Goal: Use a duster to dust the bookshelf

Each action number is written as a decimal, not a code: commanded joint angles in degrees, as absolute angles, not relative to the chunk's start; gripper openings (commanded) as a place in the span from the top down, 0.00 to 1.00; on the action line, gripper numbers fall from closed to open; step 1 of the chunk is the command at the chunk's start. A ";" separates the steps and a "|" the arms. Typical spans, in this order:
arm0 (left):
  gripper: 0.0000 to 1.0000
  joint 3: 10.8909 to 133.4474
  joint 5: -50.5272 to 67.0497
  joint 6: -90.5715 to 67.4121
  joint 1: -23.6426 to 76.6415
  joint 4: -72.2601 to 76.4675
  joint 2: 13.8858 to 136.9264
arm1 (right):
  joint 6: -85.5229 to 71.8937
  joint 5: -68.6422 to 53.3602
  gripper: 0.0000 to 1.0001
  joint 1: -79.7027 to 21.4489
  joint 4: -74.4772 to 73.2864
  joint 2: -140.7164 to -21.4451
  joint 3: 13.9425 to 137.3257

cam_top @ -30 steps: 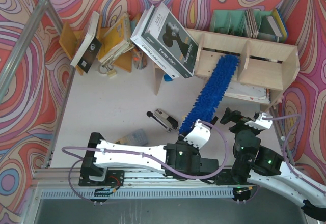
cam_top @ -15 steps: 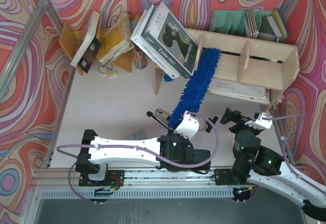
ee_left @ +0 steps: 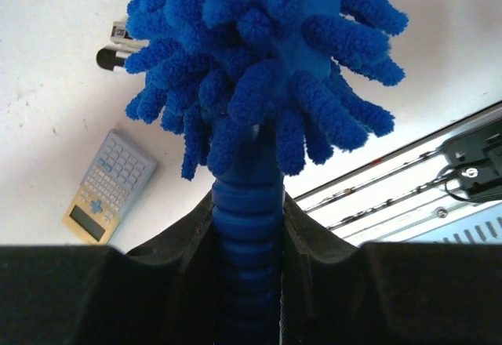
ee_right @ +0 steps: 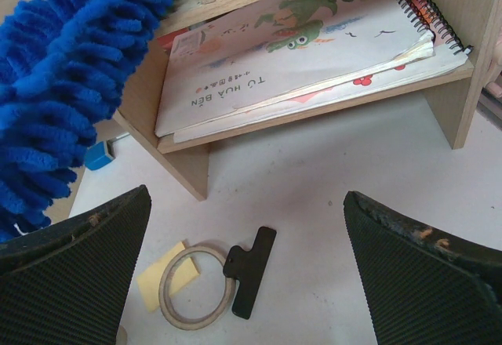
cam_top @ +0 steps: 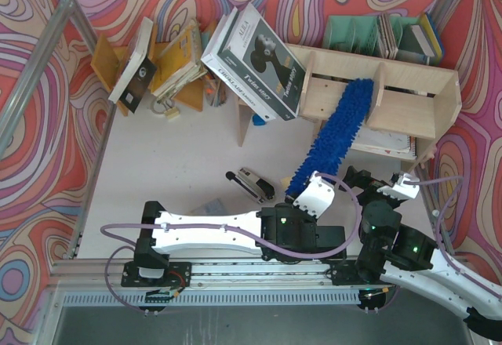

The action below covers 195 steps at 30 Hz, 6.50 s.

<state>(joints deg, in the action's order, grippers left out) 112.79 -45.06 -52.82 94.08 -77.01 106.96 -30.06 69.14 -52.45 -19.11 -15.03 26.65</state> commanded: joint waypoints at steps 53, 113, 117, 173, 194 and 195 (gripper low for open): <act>1.00 106.49 -45.70 -50.95 92.10 -73.23 102.90 | -31.35 70.31 0.01 -52.38 -20.52 -14.44 26.56; 1.00 99.36 -44.52 -55.24 90.00 -72.27 96.84 | -32.21 70.58 0.01 -52.34 -21.15 -14.85 26.73; 1.00 100.40 -43.64 -54.11 90.00 -70.83 97.19 | -32.30 70.55 0.01 -52.32 -21.43 -14.64 26.81; 1.00 106.68 -52.00 -55.39 92.80 -75.28 92.68 | -32.61 70.75 0.01 -52.31 -21.43 -14.92 26.76; 1.00 115.33 -51.03 -50.22 94.86 -74.80 102.18 | -33.03 70.66 0.01 -52.34 -21.95 -14.60 26.92; 1.00 115.28 -51.66 -50.38 95.10 -74.98 101.79 | -33.05 70.60 0.01 -52.36 -21.97 -14.51 26.90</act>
